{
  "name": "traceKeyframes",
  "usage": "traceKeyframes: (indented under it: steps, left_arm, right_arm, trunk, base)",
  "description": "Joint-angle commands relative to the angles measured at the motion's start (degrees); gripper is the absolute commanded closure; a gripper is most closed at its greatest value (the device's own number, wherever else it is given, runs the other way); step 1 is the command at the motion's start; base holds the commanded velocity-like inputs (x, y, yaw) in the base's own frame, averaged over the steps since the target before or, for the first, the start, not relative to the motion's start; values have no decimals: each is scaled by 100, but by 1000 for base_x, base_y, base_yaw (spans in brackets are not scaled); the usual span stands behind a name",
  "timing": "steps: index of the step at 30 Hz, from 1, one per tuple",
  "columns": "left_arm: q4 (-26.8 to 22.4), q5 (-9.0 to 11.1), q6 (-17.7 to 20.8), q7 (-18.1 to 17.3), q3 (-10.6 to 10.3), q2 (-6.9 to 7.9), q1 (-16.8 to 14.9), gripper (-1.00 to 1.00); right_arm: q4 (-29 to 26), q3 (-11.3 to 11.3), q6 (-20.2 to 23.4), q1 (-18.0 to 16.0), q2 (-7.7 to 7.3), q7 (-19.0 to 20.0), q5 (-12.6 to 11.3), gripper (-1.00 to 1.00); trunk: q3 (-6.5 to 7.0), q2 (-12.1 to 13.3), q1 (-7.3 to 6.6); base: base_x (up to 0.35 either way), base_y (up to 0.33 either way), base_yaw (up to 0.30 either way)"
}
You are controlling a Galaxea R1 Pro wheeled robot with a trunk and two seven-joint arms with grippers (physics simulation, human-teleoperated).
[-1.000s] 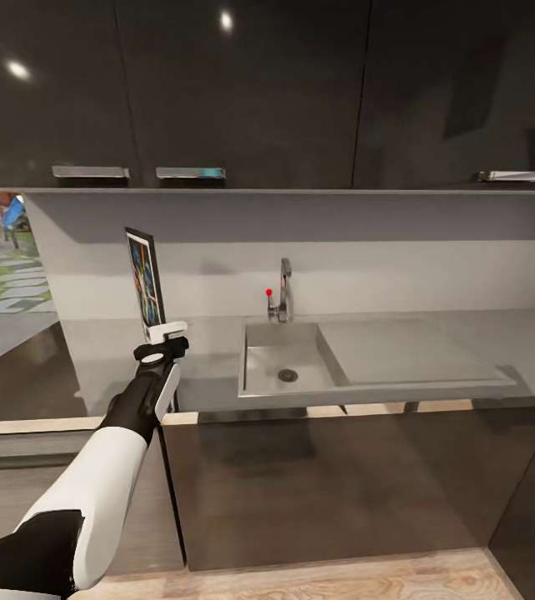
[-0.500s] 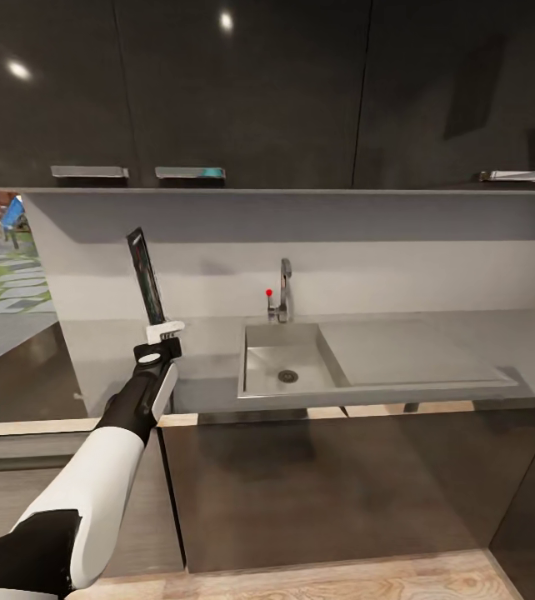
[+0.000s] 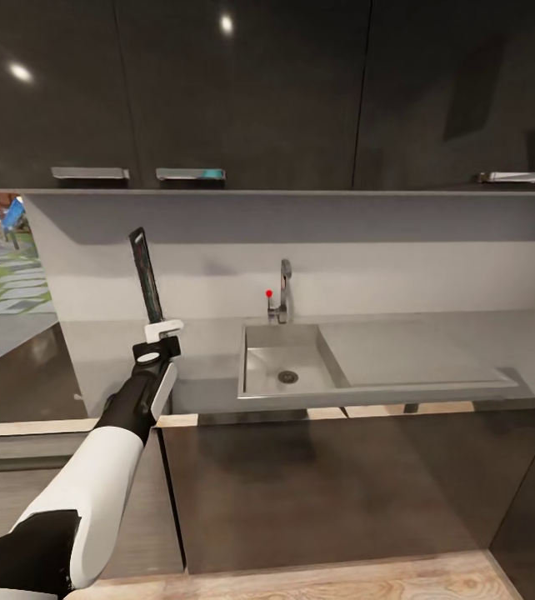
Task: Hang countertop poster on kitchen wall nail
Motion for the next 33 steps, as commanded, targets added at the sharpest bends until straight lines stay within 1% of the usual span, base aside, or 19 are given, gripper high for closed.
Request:
traceKeyframes:
  steps: [1, 6, 7, 18, 33]
  left_arm:
    - [-21, -24, 37, 4, 13, -5, -3, 100]
    - [-149, -17, 43, 4, 15, -5, -3, 100]
    - [-616, -15, 116, -22, 13, -5, -3, 100]
    - [-628, -15, 117, -25, 13, -5, -3, 100]
    - [-627, -3, 126, -51, 13, -5, -3, 100]
  right_arm:
    - [5, -11, -19, -4, 4, -1, 2, -100]
    - [5, -11, -19, -5, 2, -1, 3, -100]
    - [5, -11, -19, -4, 4, -1, 2, -100]
    - [5, -11, -19, -4, 1, 0, 3, -100]
    - [5, -11, -19, -4, 0, 1, -1, -100]
  trunk:
    - [1, -3, 0]
    - [45, -3, 0]
    - [46, -3, 0]
    - [46, -3, 0]
    - [46, -3, 0]
  base:
    - [0, 0, 0]
    - [0, 0, 0]
    - [-134, 0, 0]
    - [-115, 0, 0]
    - [-321, 0, 0]
